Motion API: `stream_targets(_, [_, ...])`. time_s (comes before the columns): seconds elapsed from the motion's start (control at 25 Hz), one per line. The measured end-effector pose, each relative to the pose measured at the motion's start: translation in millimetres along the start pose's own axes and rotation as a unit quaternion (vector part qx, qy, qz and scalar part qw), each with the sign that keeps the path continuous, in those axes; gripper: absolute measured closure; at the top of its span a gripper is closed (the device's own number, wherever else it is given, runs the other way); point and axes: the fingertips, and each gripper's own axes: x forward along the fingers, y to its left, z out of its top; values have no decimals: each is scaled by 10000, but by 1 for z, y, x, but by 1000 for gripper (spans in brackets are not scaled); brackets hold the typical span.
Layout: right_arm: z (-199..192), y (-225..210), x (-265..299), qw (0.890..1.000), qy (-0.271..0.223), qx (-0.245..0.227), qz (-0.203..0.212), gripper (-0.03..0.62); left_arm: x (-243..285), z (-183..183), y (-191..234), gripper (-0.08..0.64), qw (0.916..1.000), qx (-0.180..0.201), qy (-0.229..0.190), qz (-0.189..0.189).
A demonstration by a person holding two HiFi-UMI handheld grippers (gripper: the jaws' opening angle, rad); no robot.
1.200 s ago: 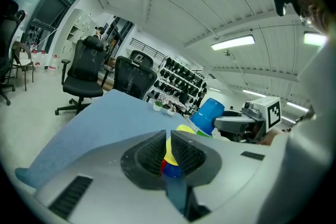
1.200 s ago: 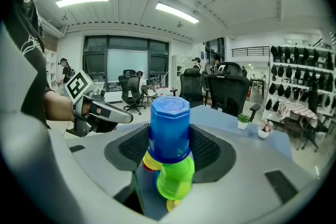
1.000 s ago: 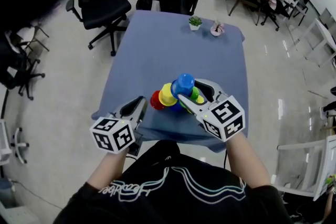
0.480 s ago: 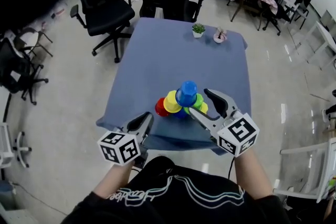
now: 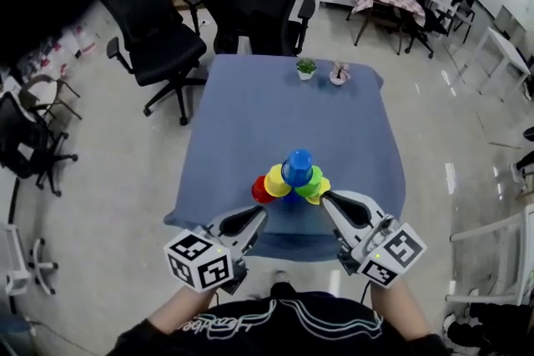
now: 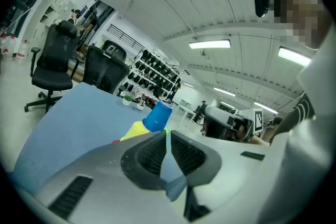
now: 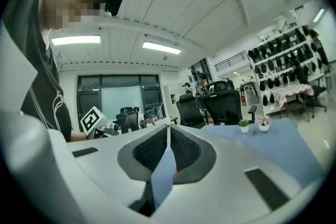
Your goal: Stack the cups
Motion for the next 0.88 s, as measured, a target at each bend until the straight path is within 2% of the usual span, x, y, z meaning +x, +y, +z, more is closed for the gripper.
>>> stream_targets(0.08, [0,17,-2,9997,-83,239,-37,556,-15,3,-11,512,9999,-45,23,-145])
stream_targets(0.2, [5,47,-4,9995,-142,269,-34,563,-37,17,-29,512,9994,10,-39,-355])
stream_targets(0.4, [4,91,-11,9948,-392,945,-3,565,-75,32,-58,512,9974,232,-112,-669])
stream_targets(0.52, [0,115,-16,9973,-264,666,-150,565,-94,31,-70,512,9961,476,-75,-737])
stream_targets(0.88, [-16,182,-29,9988,-62,305,-375,566,-139,19,-94,512,9915,713,-20,-1088])
